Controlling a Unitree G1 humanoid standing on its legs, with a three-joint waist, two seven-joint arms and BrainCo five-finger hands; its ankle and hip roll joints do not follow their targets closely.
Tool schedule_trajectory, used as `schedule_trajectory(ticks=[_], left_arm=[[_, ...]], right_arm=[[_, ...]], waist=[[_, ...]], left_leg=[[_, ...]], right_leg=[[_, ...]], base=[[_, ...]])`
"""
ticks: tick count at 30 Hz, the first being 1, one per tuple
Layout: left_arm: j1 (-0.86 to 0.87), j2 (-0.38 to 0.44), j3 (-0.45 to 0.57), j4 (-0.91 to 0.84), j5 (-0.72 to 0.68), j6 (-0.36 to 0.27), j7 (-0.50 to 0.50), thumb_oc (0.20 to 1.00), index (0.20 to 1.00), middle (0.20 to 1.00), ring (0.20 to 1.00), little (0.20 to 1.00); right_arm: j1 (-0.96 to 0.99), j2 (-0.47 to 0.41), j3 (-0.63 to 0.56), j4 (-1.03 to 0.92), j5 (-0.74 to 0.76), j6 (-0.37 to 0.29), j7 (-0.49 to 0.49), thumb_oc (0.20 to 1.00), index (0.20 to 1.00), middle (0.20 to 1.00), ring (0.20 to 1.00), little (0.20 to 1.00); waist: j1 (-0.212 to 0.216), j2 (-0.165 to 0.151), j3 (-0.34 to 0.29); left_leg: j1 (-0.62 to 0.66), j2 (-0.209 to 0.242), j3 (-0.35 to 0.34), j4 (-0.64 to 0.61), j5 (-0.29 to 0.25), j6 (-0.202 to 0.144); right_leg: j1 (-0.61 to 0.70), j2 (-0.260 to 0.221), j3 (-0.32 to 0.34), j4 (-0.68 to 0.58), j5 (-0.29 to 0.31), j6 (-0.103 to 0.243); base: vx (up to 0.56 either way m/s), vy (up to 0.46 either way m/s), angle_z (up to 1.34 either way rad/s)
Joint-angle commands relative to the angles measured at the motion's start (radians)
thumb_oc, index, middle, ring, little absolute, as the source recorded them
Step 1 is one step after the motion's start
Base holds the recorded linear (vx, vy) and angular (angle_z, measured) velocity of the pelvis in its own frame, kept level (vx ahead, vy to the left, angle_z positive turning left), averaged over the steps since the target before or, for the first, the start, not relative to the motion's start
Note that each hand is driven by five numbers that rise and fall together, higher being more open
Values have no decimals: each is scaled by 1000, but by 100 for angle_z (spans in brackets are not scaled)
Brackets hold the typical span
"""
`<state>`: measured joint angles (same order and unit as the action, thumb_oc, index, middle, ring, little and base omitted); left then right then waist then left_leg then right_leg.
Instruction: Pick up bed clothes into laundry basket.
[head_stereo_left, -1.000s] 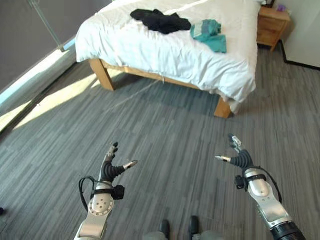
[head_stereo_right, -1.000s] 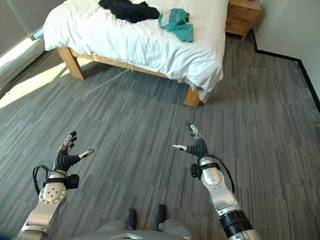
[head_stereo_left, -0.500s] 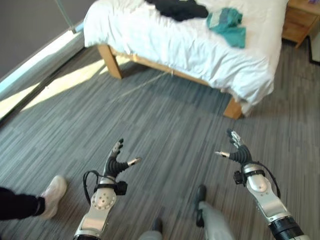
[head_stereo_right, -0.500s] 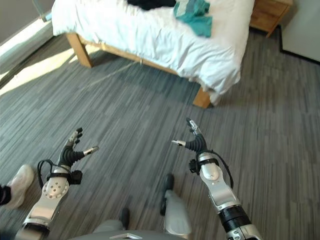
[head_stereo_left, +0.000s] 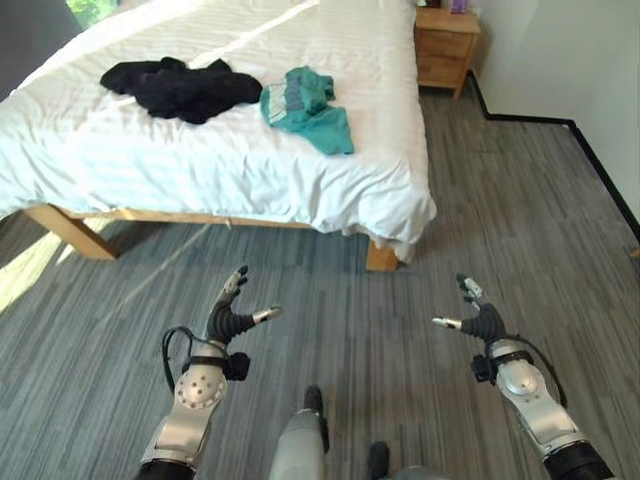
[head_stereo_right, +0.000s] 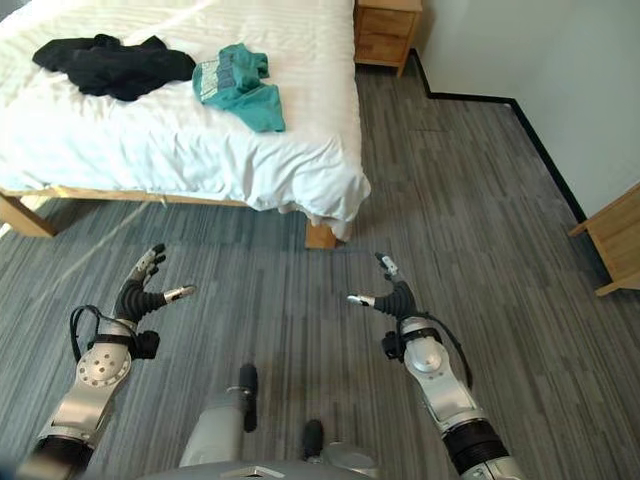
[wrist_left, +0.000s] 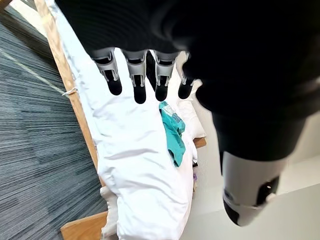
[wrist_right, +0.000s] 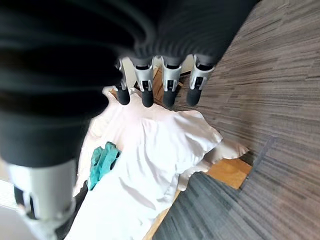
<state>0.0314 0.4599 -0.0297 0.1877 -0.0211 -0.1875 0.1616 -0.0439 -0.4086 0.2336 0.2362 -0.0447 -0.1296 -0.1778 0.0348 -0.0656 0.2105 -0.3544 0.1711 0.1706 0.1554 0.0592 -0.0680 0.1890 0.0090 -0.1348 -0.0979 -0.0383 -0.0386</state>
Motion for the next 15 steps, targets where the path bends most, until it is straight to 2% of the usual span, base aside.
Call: schedule_trajectory(ticks=[1, 3, 4, 5, 6, 7, 8, 9, 10, 11, 12, 13, 15], left_arm=[[31, 32, 40, -77, -11, -18, 49, 1000, 1000, 1000, 1000, 1000], [56, 31, 49, -85, 0, -9, 44, 1000, 1000, 1000, 1000, 1000], [65, 35, 54, -81, 19, -1, 46, 1000, 1000, 1000, 1000, 1000], [87, 39, 57, -88, 37, 14, 26, 1000, 1000, 1000, 1000, 1000], [97, 45, 61, -87, 46, 19, 25, 1000, 1000, 1000, 1000, 1000], [97, 45, 62, -88, 46, 20, 25, 1000, 1000, 1000, 1000, 1000], [98, 56, 66, -83, 40, 27, 39, 1000, 1000, 1000, 1000, 1000], [97, 55, 68, -83, 40, 27, 39, 1000, 1000, 1000, 1000, 1000], [103, 55, 80, -85, 39, 30, 49, 1000, 1000, 1000, 1000, 1000], [109, 59, 89, -84, 44, 30, 53, 1000, 1000, 1000, 1000, 1000], [111, 67, 101, -93, 38, 27, 56, 1000, 1000, 1000, 1000, 1000], [112, 67, 101, -93, 38, 28, 56, 1000, 1000, 1000, 1000, 1000], [114, 69, 110, -103, 19, 23, 48, 1000, 1000, 1000, 1000, 1000]], right_arm=[[-97, 0, -31, -31, -83, -18, -38, 1000, 1000, 1000, 1000, 1000], [-86, 8, -25, -49, -105, -20, -31, 1000, 1000, 1000, 1000, 1000], [-76, 19, -14, -58, -116, -18, -29, 1000, 1000, 1000, 1000, 1000], [-70, 50, -2, -61, -126, -18, -18, 1000, 1000, 1000, 1000, 1000], [-75, 62, 9, -67, -136, -24, -14, 1000, 1000, 1000, 1000, 1000], [-76, 64, 10, -66, -137, -25, -14, 1000, 1000, 1000, 1000, 1000], [-98, 74, 23, -79, -154, -22, -18, 1000, 1000, 1000, 1000, 1000], [-100, 74, 25, -79, -154, -21, -19, 1000, 1000, 1000, 1000, 1000], [-112, 77, 26, -86, -161, -22, -25, 1000, 1000, 1000, 1000, 1000], [-122, 79, 27, -94, -161, -27, -29, 1000, 1000, 1000, 1000, 1000], [-135, 69, 20, -114, -172, -28, -30, 1000, 1000, 1000, 1000, 1000], [-135, 69, 20, -115, -172, -27, -30, 1000, 1000, 1000, 1000, 1000], [-157, 38, 16, -145, -193, -26, -29, 1000, 1000, 1000, 1000, 1000]], waist=[[48, -5, 20], [43, -5, 7], [40, -14, -3], [39, -38, -8], [38, -53, -4], [41, -52, -6], [21, -40, 14], [24, -37, 16], [15, -21, 30], [7, -11, 33], [-2, -11, 30], [-8, -13, 30], [-30, -25, 25]], left_leg=[[82, 89, 113, -152, 137, -37], [107, 84, 116, -170, 154, -34], [115, 69, 111, -170, 158, -27], [145, 36, 110, -144, 120, -6], [161, 22, 117, -126, 94, 11], [157, 26, 121, -123, 95, 13], [212, 22, 108, -119, 61, 40], [211, 27, 110, -120, 61, 40], [254, 38, 110, -144, 50, 47], [288, 44, 114, -173, 43, 48], [329, 43, 122, -196, 25, 41], [333, 39, 118, -203, 25, 40], [372, 18, 107, -220, -1, 32]], right_leg=[[83, -116, 83, 80, -111, 167], [85, -133, 84, 105, -109, 177], [81, -152, 88, 149, -79, 189], [60, -184, 89, 257, -26, 221], [33, -203, 101, 351, 66, 247], [28, -201, 106, 349, 71, 248], [-51, -197, 137, 534, 214, 261], [-61, -193, 142, 547, 213, 260], [-118, -191, 139, 622, 224, 261], [-152, -204, 116, 649, 221, 250], [-206, -228, 59, 593, 207, 244], [-201, -231, 53, 594, 200, 244], [-240, -227, -6, 495, 148, 234]], base=[[507, 392, 20], [326, 257, 27], [542, 430, 22], [485, 387, 29], [331, 264, 30], [312, 243, 55], [185, 160, 56], [306, 228, 63], [239, 135, 47], [536, 214, 63], [440, 136, 57], [475, 111, 50], [535, 59, 46]])
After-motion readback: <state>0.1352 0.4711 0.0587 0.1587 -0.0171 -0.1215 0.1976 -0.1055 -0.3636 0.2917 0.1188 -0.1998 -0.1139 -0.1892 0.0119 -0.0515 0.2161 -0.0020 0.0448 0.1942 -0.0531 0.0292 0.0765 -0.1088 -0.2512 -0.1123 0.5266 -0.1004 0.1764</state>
